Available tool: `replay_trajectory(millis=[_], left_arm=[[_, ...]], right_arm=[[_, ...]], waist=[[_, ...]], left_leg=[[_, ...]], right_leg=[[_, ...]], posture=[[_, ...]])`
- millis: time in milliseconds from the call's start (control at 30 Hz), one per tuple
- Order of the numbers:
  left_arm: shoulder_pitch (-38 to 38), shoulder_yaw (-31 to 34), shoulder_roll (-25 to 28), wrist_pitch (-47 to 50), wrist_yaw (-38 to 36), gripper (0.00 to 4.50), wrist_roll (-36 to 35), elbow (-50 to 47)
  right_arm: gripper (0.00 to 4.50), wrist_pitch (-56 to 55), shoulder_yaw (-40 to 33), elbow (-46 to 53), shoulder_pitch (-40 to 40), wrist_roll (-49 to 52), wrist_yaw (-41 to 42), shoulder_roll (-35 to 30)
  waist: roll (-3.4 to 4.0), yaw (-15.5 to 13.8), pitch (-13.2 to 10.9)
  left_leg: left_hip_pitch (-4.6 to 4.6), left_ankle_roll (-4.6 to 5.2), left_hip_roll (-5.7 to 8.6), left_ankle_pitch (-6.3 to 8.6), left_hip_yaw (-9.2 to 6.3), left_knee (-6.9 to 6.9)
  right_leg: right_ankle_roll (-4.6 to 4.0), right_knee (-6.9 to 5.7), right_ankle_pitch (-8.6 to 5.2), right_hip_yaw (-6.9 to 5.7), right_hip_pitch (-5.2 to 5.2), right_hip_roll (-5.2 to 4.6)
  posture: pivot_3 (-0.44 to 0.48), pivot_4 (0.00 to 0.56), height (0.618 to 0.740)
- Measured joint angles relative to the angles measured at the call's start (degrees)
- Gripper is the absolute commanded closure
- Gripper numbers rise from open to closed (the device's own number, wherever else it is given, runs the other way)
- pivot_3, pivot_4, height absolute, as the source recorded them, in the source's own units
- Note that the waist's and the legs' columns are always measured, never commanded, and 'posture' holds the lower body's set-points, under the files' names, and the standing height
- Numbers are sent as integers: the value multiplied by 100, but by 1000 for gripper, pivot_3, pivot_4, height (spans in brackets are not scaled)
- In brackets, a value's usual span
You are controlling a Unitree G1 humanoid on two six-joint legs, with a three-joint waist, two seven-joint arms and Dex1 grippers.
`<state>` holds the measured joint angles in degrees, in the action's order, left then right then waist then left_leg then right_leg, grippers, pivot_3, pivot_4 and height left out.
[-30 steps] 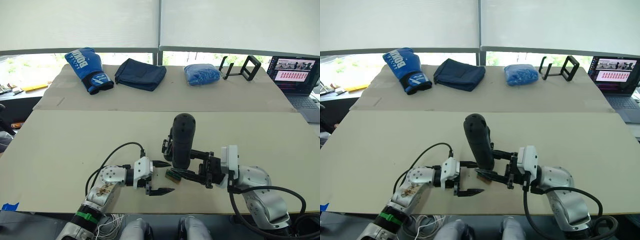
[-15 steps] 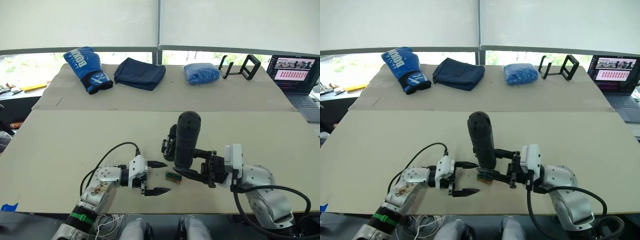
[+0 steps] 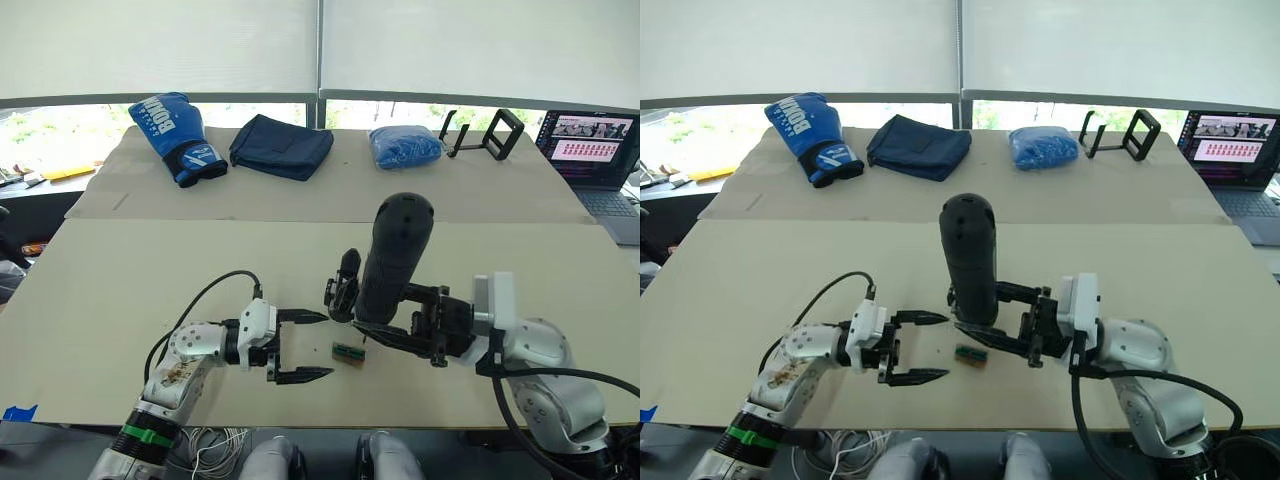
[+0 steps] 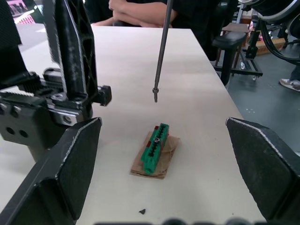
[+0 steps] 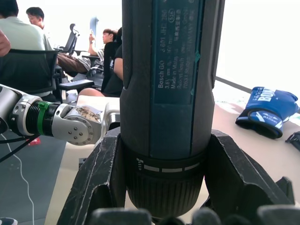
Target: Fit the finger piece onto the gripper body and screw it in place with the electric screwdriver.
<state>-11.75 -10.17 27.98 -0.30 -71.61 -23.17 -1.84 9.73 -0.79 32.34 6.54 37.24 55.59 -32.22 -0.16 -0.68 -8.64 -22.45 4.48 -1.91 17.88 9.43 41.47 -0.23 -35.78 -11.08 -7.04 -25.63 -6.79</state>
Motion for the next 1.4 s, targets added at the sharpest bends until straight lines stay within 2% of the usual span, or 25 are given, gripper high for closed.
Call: replay_trajectory(millis=[333,700,1033,1400], left_arm=[[-54,494,396,565,-13,0,-544,-417],[-274,958,166,1138,534,0,-967,-395],[-560,1107,167,1297,615,0,-963,-35],[-649,1127,173,1277,555,0,-838,177]], right_arm=[[2586,382,-492,123,391,651,-285,-244],[2586,509,-792,-405,902,700,-333,-338],[2586,647,-876,-927,1594,877,-558,-56],[2586,1025,-629,-1100,2057,897,-737,292]], waist=[[0,0,-2],[-1,4,-3],[-2,12,-3],[-1,30,-4]], left_leg=[[0,-2,-1,-1,0,0],[0,-12,0,-8,5,0],[2,-23,0,-15,9,-1],[3,-25,0,-17,13,-4]], right_leg=[[0,0,0,5,-1,11],[3,-1,-1,10,3,29],[3,-5,-1,9,3,36],[2,-8,-1,10,1,37]], posture=[[0,150,740],[0,150,740],[0,150,740],[0,150,740]])
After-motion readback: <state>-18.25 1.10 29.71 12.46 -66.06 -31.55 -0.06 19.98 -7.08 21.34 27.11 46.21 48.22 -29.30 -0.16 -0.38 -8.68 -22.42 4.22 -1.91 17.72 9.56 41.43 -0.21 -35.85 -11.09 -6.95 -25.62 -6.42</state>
